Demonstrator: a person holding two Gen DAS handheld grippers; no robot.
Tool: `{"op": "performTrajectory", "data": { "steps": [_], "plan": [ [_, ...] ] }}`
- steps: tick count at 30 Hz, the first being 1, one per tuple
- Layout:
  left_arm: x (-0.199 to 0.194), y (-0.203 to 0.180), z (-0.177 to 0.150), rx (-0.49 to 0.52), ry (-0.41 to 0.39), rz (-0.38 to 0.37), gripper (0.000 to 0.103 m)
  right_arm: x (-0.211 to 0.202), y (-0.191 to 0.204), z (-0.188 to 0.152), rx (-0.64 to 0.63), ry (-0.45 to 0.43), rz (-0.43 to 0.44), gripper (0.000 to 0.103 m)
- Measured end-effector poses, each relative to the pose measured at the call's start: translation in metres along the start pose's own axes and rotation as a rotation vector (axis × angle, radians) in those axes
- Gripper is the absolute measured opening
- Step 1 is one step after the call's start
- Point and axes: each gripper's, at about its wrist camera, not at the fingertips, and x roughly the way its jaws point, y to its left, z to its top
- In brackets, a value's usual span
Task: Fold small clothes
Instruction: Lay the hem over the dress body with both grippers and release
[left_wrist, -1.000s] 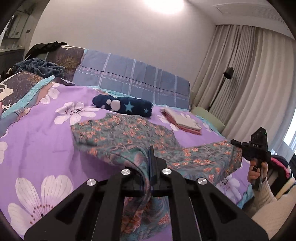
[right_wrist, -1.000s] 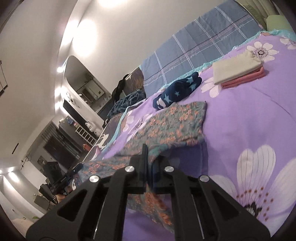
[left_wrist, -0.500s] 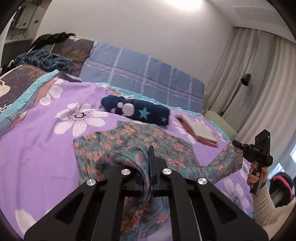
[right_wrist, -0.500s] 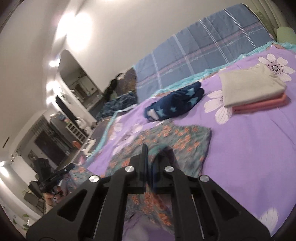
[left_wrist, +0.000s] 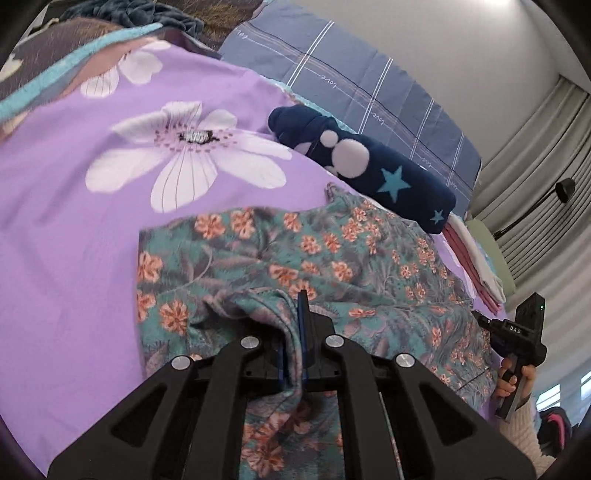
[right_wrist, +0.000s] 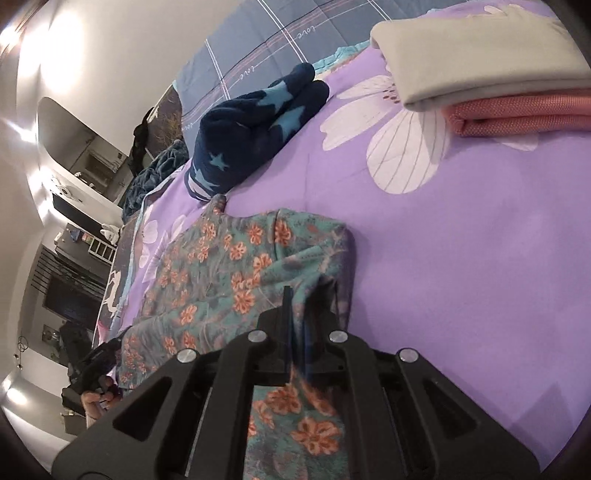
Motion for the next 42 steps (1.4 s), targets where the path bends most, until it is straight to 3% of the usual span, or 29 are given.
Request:
{"op": "performTrajectory", "data": {
  "steps": [2,7,10,14,17,20,22,24,27,29,30,31,37,39,42],
  "plan": [
    [-0.005,0.0,-0.001,0.002,-0.005,-0.008,0.01,-0.008,0.003,-0.003,-0.026,-0.008,-0.024,0.012],
    [-0.044,-0.014,-0.008,0.042,-0.038,-0.014,0.042,-0.042,0.014,-0.017,-0.116,-0.011,-0.052,0.014],
    [-0.07,-0.023,-0.024,0.104,-0.036,-0.028,0.043,-0.058,0.018,-0.033,-0.17,-0.003,-0.076,0.016],
    [-0.08,-0.023,-0.046,0.147,0.007,0.062,0.043,-0.065,0.017,-0.047,-0.189,0.017,-0.093,0.016],
    [-0.082,-0.015,-0.054,0.13,0.014,0.073,0.043,-0.064,0.015,-0.05,-0.167,0.023,-0.086,0.016],
    [-0.081,-0.014,-0.056,0.134,0.02,0.097,0.03,-0.063,0.017,-0.049,-0.16,0.023,-0.074,0.005],
    [-0.081,-0.016,-0.054,0.145,0.023,0.096,0.0,-0.066,0.023,-0.048,-0.167,0.015,-0.056,0.001],
    [-0.083,-0.02,-0.051,0.146,0.008,0.067,0.0,-0.075,0.029,-0.044,-0.175,-0.012,-0.021,0.001],
    [-0.081,-0.028,-0.045,0.189,-0.014,0.124,0.0,-0.083,0.035,-0.037,-0.174,-0.034,0.004,0.001],
    [-0.077,-0.026,-0.042,0.202,-0.011,0.159,0.014,-0.085,0.035,-0.034,-0.182,-0.038,-0.002,0.001],
    [-0.073,-0.025,-0.042,0.206,-0.009,0.182,0.035,-0.085,0.034,-0.033,-0.183,-0.036,-0.01,0.001],
    [-0.071,-0.025,-0.042,0.213,-0.016,0.192,0.044,-0.084,0.032,-0.034,-0.183,-0.033,-0.019,0.001],
    [-0.06,-0.023,-0.047,0.259,0.028,0.259,0.044,-0.074,0.017,-0.043,-0.168,0.004,-0.094,0.01],
    [-0.064,-0.019,-0.051,0.251,0.032,0.263,0.049,-0.074,0.015,-0.047,-0.169,0.011,-0.094,0.023],
    [-0.074,-0.007,-0.055,0.209,0.024,0.242,0.054,-0.073,0.014,-0.051,-0.172,0.029,-0.079,0.031]
  ]
}}
